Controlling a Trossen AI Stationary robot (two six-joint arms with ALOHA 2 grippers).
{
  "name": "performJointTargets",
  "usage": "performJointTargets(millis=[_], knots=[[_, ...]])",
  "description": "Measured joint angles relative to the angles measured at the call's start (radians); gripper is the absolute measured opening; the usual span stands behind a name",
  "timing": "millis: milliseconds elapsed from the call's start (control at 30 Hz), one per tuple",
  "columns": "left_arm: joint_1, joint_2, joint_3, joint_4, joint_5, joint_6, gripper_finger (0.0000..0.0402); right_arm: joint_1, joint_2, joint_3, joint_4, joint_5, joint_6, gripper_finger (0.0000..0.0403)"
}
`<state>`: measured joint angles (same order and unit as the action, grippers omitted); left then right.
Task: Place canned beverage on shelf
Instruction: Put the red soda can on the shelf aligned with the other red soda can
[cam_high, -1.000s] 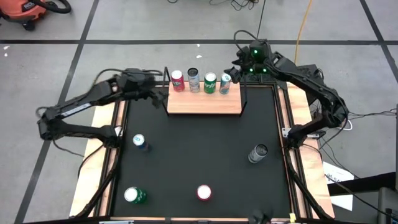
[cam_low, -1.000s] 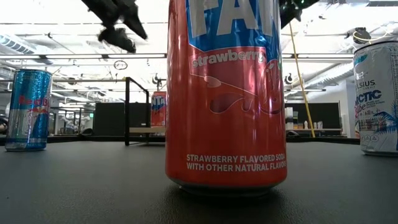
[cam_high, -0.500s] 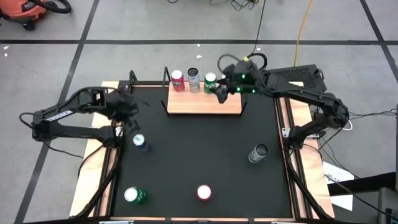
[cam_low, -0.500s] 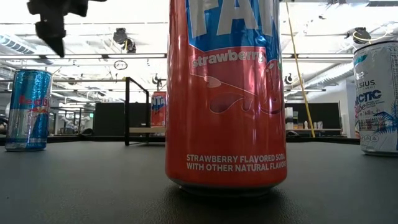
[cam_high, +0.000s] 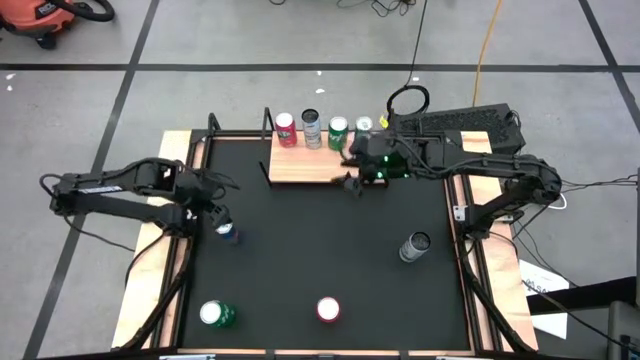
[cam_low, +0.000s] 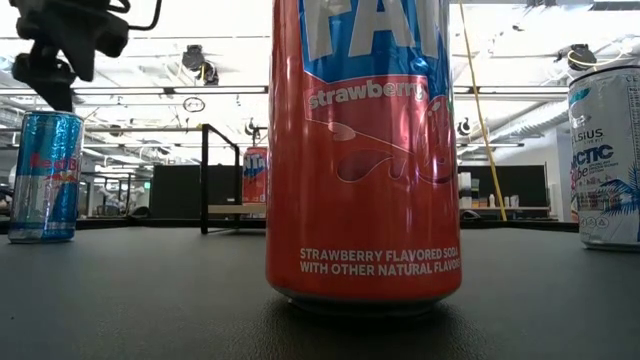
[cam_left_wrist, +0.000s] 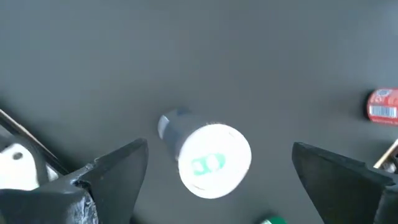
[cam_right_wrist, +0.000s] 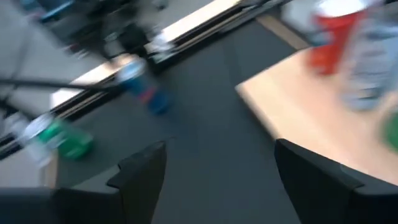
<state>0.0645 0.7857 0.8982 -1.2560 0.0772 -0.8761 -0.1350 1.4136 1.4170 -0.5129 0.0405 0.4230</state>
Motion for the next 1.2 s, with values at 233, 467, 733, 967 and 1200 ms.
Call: performJointTargets(millis=[233,467,733,967,1200], knots=[[-0.184,0.092,0.016,0.087,-0.029,-0.131,0.0397,0.139,0.000,0.000,-0.071,-0.069,-0.034,0.0286],[-0.303,0.260,0.147,0.180,-0.197,-0.127,0.0397,0.229,-0.019,0.000,-0.284,-0.042,0.111,0.0286],[-0.369,0.391,0.217,0.467,-0.304,-0.034,0.0397,0.351,-0.121,0.001,-0.826,0.093,0.345,0.0286],[-0.394,0.427,0.216,0.488,-0.316,-0.115,0.0397,0.411,-0.230,0.001,-0.908,0.122,0.616,0.0286],[-0.568,0.424,0.216,0.444,-0.087,-0.410,0.0397,0.432,-0.239,0.001,-0.896,0.175,0.625,0.0286]])
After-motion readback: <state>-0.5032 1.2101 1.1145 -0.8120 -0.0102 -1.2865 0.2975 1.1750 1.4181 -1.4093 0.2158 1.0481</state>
